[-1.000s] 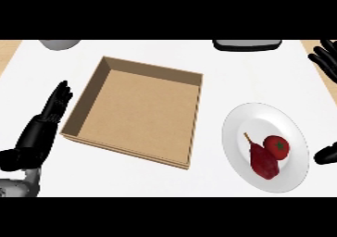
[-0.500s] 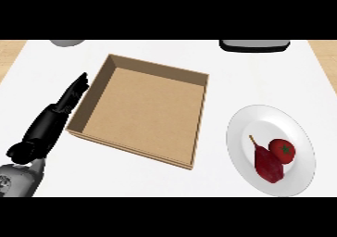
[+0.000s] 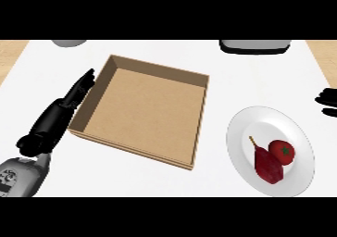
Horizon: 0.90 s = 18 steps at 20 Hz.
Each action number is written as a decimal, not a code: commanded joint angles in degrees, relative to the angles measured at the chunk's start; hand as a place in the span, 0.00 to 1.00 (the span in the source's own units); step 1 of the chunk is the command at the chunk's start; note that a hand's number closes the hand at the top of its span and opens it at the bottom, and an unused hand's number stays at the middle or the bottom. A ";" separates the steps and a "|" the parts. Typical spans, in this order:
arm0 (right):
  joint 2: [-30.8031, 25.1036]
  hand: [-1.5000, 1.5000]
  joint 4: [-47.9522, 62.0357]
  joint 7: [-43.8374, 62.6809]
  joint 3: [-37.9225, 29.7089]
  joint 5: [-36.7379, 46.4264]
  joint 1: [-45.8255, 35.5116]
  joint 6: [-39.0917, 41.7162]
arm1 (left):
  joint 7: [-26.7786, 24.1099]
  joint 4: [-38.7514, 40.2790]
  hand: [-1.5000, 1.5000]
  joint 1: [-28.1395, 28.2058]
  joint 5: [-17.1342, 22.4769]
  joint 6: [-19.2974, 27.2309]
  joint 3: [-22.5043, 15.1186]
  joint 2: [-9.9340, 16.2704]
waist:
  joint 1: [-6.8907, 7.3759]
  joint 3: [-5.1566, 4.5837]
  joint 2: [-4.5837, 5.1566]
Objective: Pick the tomato from the plate and place it in the cardboard box
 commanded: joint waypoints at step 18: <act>4.79 0.00 -16.15 10.38 0.11 25.53 14.06 -0.31 | -4.04 3.93 0.50 1.52 -4.66 -6.39 6.50 -3.11 | -1.12 -0.16 -0.44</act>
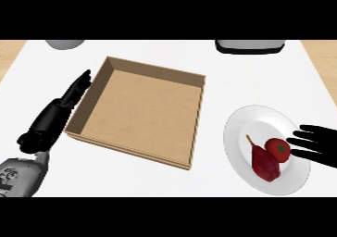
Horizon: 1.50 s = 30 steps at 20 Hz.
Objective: Pick the tomato from the plate and place it in the cardboard box
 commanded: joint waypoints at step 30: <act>25.33 0.00 11.16 -0.46 -3.58 29.20 -1.97 -2.47 | -1.17 -1.54 0.50 3.76 -6.98 -9.64 9.22 -6.44 | 0.40 0.00 0.07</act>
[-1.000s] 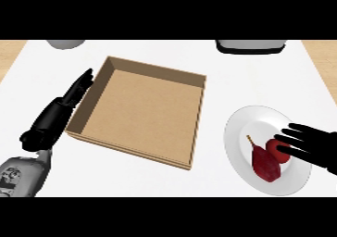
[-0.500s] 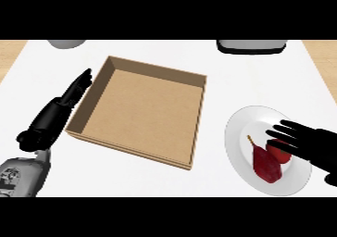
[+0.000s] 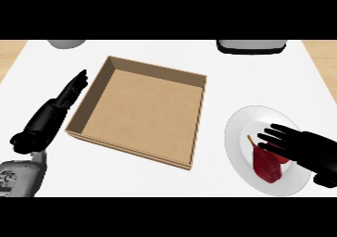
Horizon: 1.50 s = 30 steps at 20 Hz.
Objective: Pick the tomato from the plate and place it in the cardboard box
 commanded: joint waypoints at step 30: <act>19.56 1.00 14.30 -6.03 0.93 10.60 -8.01 -14.36 | 1.16 0.37 0.50 -1.39 -5.13 -2.59 3.12 -4.75 | -0.21 -0.06 -0.14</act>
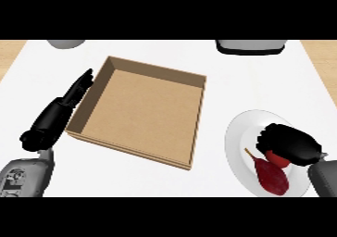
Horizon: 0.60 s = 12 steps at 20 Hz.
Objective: Pick the tomato from the plate and place it in the cardboard box
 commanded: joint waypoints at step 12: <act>25.93 1.00 -15.09 33.09 29.19 -2.82 -5.44 12.12 | 0.27 -0.02 0.50 -2.42 0.32 -2.17 -2.97 -1.41 | 6.51 0.46 -0.12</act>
